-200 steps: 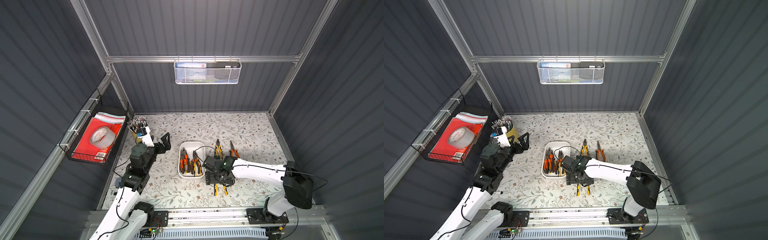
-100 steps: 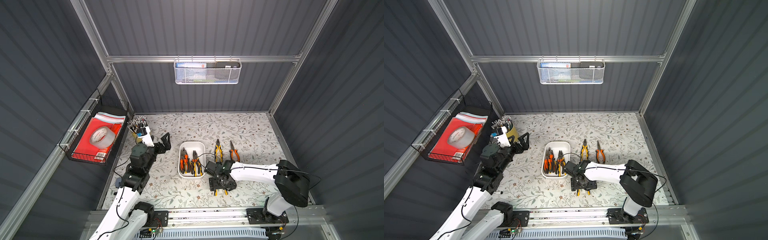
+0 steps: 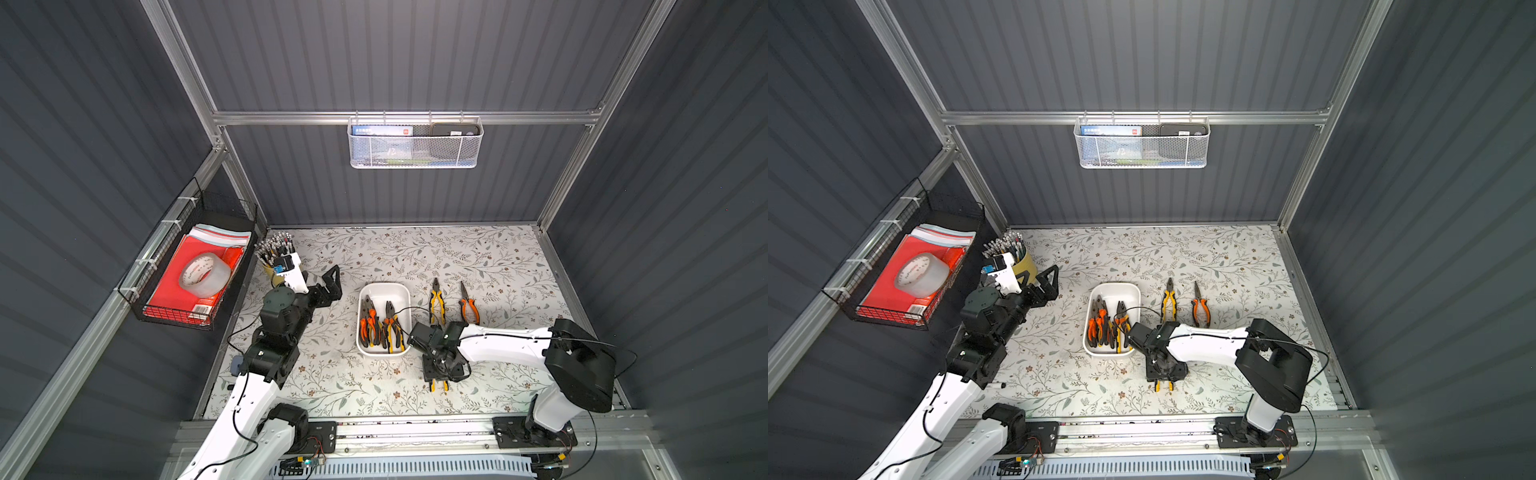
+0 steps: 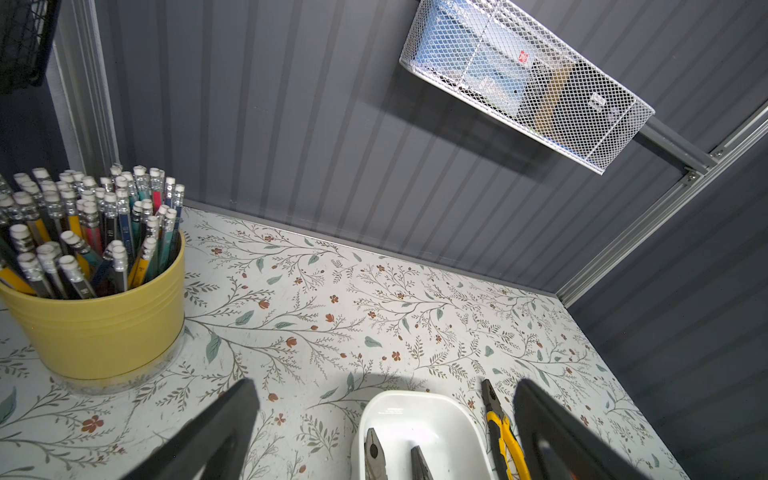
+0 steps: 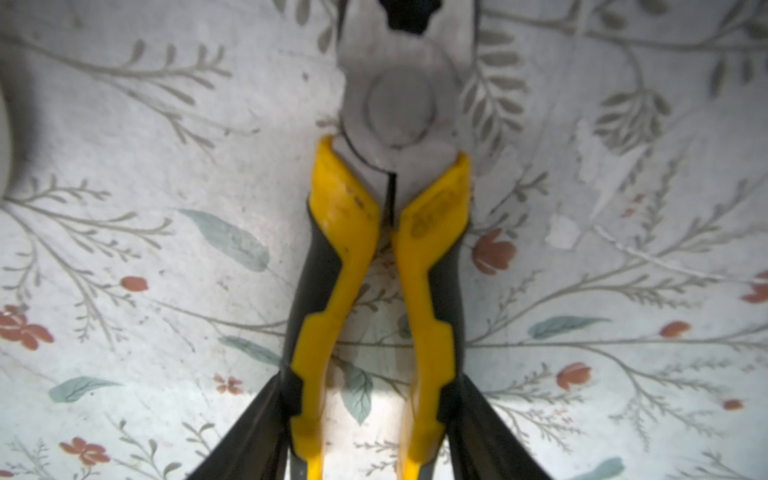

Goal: Take the pliers out of the storage box
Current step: Place the pliers at the center of the board.

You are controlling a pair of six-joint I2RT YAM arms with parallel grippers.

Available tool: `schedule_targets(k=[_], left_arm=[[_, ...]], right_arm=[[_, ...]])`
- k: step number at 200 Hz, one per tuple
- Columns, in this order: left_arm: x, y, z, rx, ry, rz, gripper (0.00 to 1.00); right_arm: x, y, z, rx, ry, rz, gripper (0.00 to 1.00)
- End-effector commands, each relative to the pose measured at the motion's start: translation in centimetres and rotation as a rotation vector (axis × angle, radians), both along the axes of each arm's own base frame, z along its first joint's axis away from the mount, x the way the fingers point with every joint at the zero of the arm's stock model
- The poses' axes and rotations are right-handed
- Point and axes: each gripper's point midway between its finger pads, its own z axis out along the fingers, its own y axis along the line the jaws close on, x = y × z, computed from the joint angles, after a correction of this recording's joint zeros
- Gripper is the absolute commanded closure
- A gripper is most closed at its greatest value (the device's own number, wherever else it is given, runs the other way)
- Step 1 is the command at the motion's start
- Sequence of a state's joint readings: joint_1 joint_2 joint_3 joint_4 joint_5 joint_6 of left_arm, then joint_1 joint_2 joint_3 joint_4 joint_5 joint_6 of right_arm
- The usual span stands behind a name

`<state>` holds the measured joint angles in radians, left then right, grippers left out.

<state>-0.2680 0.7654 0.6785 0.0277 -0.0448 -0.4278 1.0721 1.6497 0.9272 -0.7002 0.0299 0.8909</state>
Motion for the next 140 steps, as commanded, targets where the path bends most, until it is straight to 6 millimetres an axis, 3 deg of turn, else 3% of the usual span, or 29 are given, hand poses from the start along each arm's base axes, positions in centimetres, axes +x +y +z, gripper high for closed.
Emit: schedule_targets(k=[1, 16, 57, 97, 118, 140], left_arm=[[0.3, -0.8, -1.0, -0.007, 0.024, -0.037, 0.01], [0.9, -1.0, -1.6, -0.001, 0.05, -0.04, 0.01], [1.6, -1.1, -2.7, 0.014, 0.092, -0.035, 0.01], [1.7, -0.9, -3.3, 0.016, 0.108, -0.022, 0.01], [1.9, -1.0, -3.4, 0.018, 0.117, -0.026, 0.01], [1.9, -1.0, -3.6, 0.021, 0.119, -0.028, 0.01]], right_arm=[[0.5, -0.5, 1.3, -0.018, -0.023, -0.016, 0.18], [0.9, -0.3, 2.8, -0.013, -0.048, -0.017, 0.13], [3.2, 1.5, 9.3, 0.088, -0.175, -0.021, 0.14], [6.3, 6.5, 15.4, 0.281, -0.305, 0.012, 0.19], [8.2, 8.6, 16.5, 0.323, -0.318, 0.027, 0.21], [9.6, 10.4, 15.7, 0.296, -0.296, 0.065, 0.29]])
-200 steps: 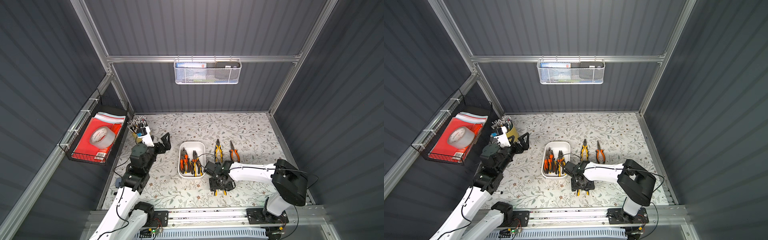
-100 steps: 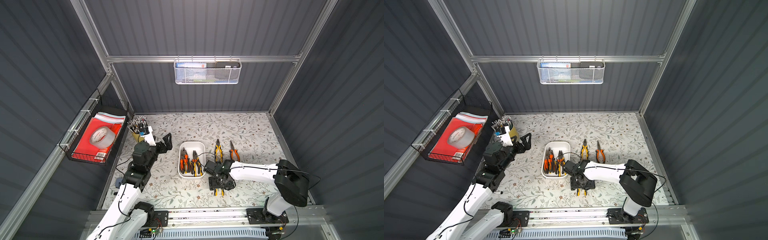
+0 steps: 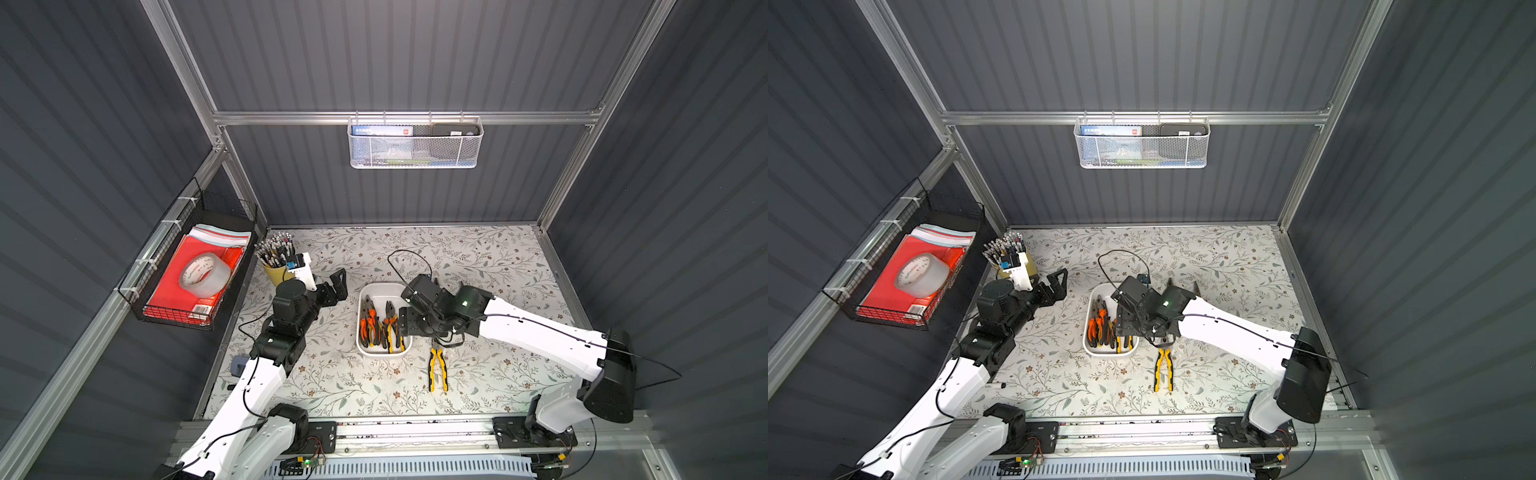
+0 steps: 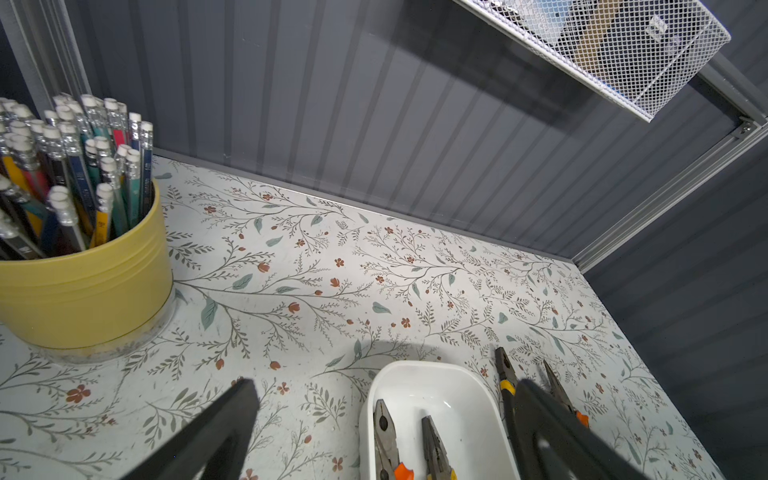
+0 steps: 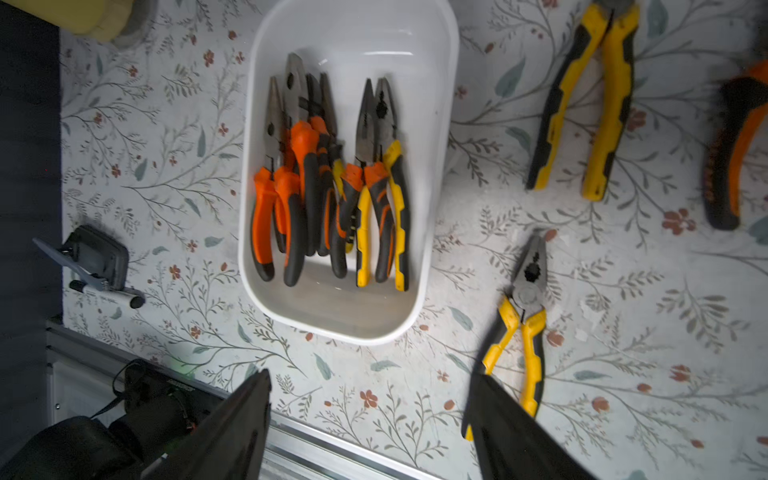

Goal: Take the pliers out of the storage box
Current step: Place the pliers at the center of the board, then pick up the pliers from the storage box.

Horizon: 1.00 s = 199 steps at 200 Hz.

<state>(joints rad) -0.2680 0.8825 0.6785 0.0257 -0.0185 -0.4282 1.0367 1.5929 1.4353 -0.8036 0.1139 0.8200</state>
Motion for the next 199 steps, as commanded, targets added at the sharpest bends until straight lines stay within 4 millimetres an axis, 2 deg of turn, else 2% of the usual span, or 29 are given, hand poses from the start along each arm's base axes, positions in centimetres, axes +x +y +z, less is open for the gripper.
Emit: schedule_targets(k=[1, 13, 41, 103, 151, 199], left_arm=[[0.1, -0.1, 0.2, -0.005, 0.002, -0.001, 0.01], [0.0, -0.1, 0.3, -0.005, -0.002, -0.003, 0.01], [-0.1, 0.0, 0.5, -0.006, -0.01, -0.001, 0.01], [-0.1, -0.1, 0.6, -0.006, -0.013, -0.005, 0.01], [-0.1, -0.1, 0.7, -0.008, -0.015, -0.009, 0.01], [-0.1, -0.2, 0.6, -0.008, -0.014, -0.012, 0.01]], right_arm=[[1.4, 1.4, -1.6, -0.062, 0.011, 0.053, 0.3], [1.9, 2.0, -2.3, -0.117, 0.031, 0.077, 0.39], [2.3, 2.2, -5.5, -0.275, 0.099, 0.099, 0.53], [2.9, 2.5, -9.5, -0.323, 0.136, 0.109, 0.54], [2.6, 1.9, -13.0, -0.412, 0.19, 0.132, 0.62], [2.7, 2.1, -14.8, -0.431, 0.199, 0.138, 0.66]])
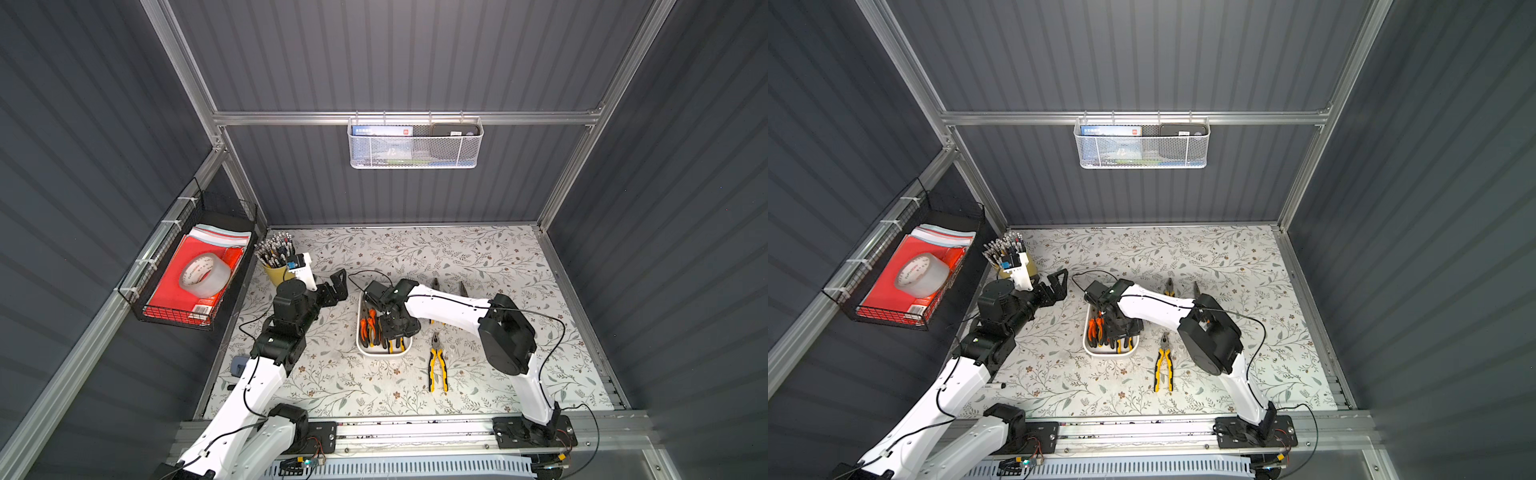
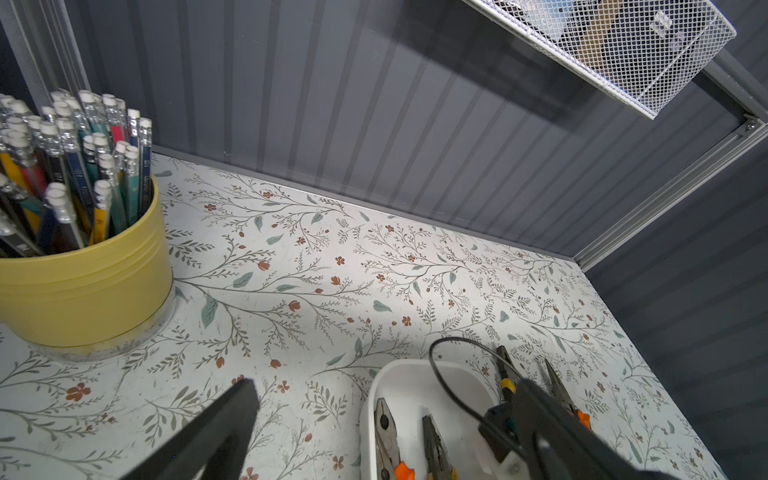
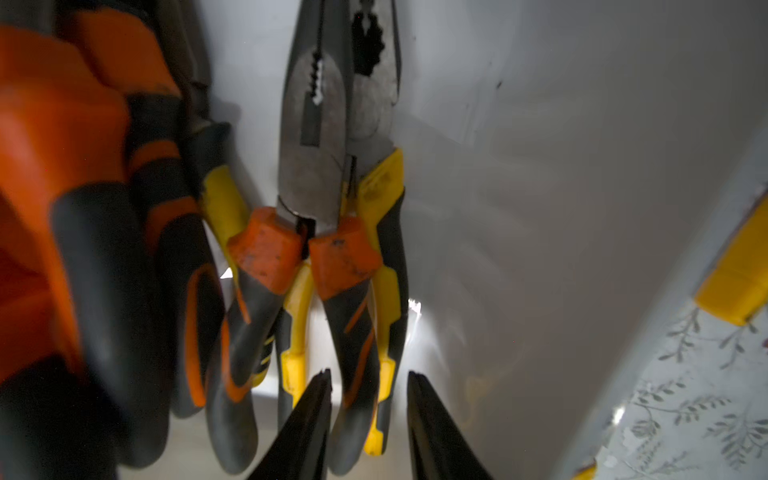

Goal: Take the pliers out of the storage box
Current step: Pick up the pliers from the storage box.

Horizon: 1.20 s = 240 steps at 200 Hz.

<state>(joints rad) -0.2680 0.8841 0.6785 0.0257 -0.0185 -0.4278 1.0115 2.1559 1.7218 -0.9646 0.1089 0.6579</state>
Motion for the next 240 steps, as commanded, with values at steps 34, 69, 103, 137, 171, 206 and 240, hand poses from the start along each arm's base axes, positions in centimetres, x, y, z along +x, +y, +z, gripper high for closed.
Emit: schedule_targets(k=[34, 69, 103, 137, 171, 206, 240], left_arm=[[-0.1, -0.3, 0.6, -0.009, -0.011, -0.015, 0.01], [0.0, -0.3, 0.5, -0.008, -0.01, -0.015, 0.01], [0.0, -0.3, 0.5, -0.009, -0.009, -0.015, 0.01], [0.0, -0.3, 0.5, -0.008, -0.009, -0.014, 0.01], [-0.1, -0.2, 0.6, -0.01, -0.012, -0.012, 0.01], [-0.1, -0.3, 0.7, -0.013, -0.016, -0.017, 0.01], [-0.1, -0.4, 0.7, -0.018, -0.016, -0.021, 0.01]], right_arm=[[0.4, -0.1, -0.5, -0.018, -0.003, 0.006, 0.76], [0.6, 0.0, 0.6, -0.009, -0.02, 0.006, 1.0], [1.1, 0.2, 3.6, 0.059, -0.085, -0.012, 1.0], [1.7, 0.3, 6.9, 0.19, -0.191, -0.036, 1.0], [1.9, -2.5, 9.9, 0.234, -0.31, -0.103, 1.0], [0.9, -8.5, 12.0, 0.151, -0.424, -0.128, 1.0], [-1.5, -16.0, 12.1, 0.015, -0.48, -0.172, 1.0]])
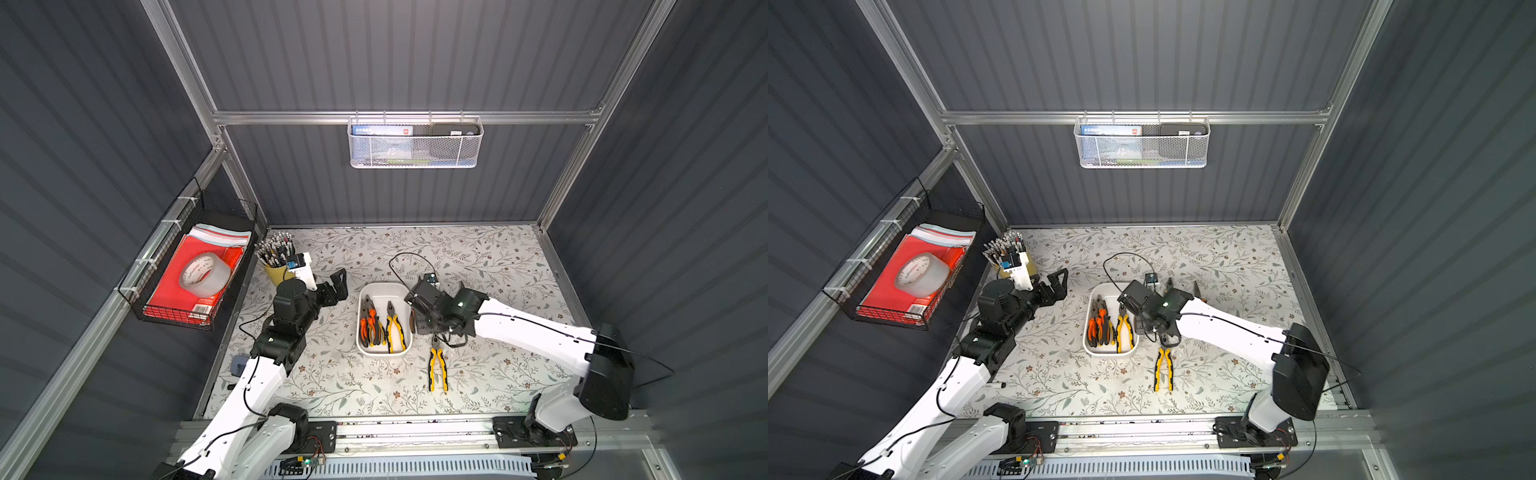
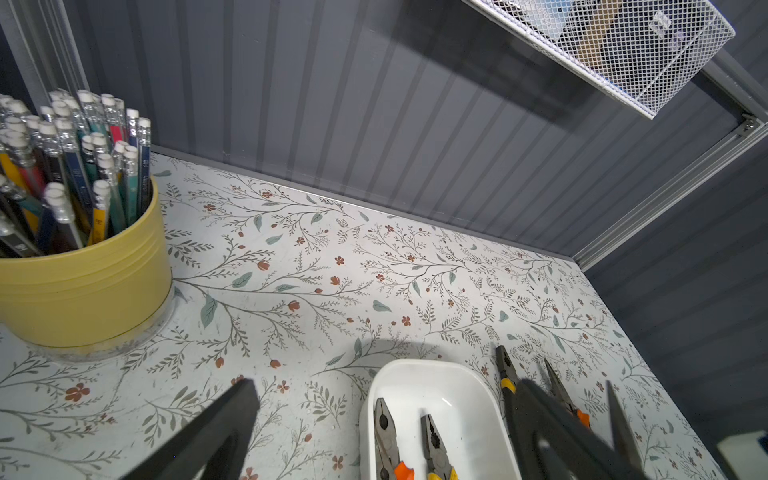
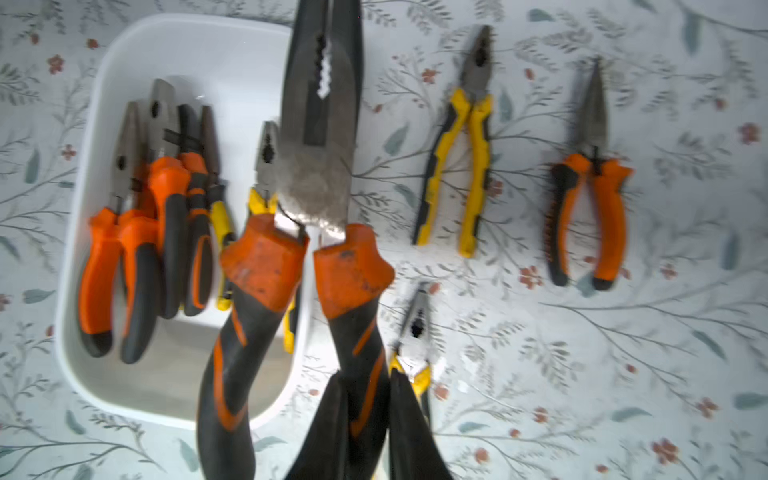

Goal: Take the pliers out of the storage box
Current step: Pick up the pliers from the storage box, then place the pliers at the center of the board.

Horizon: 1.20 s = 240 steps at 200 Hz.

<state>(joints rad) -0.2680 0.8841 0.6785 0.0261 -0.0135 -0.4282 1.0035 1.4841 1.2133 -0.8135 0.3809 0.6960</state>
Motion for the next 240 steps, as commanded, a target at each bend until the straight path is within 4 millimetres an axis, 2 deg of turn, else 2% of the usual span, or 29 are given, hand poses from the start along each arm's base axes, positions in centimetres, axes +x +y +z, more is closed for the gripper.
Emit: schedule_targets(k=[1, 17, 51, 84, 129, 155, 187, 210, 240], left_arm=[[-0.1, -0.3, 0.7, -0.017, -0.016, -0.016, 0.01], [-0.1, -0.4, 0.7, -0.017, -0.014, -0.021, 0.01], [-0.2, -0.6, 0.7, -0.028, -0.018, -0.031, 0.01], [0.1, -0.8, 0.1, -0.025, 0.008, -0.039, 0.01], [0.0, -0.7, 0.4, -0.024, -0.003, -0.032, 0.01], [0.0, -0.6, 0.2, -0.023, -0.002, -0.029, 0.01], [0.1, -0.7, 0.0, -0.022, 0.007, -0.032, 0.01], [0.2, -0.8, -0.1, -0.021, 0.012, -0.034, 0.01], [0.2, -0.8, -0.2, -0.02, 0.014, -0.034, 0.01]], right_arm=[[-0.6, -5.7, 0.9, -0.111, -0.08, -0.093, 1.0], [-2.1, -8.9, 0.4, -0.143, -0.084, -0.132, 1.0], [-5.7, -13.0, -1.4, -0.155, 0.029, -0.211, 1.0], [-8.2, -13.1, -4.9, -0.163, 0.186, -0.233, 1.0], [-9.5, -13.7, -10.4, -0.288, 0.305, -0.24, 1.0], [-9.5, -13.3, -12.3, -0.277, 0.315, -0.225, 1.0], [-9.3, -13.2, -13.5, -0.293, 0.317, -0.216, 1.0], [-9.1, -13.2, -13.7, -0.325, 0.319, -0.212, 0.85], [-8.8, -13.3, -13.2, -0.349, 0.317, -0.205, 0.6]])
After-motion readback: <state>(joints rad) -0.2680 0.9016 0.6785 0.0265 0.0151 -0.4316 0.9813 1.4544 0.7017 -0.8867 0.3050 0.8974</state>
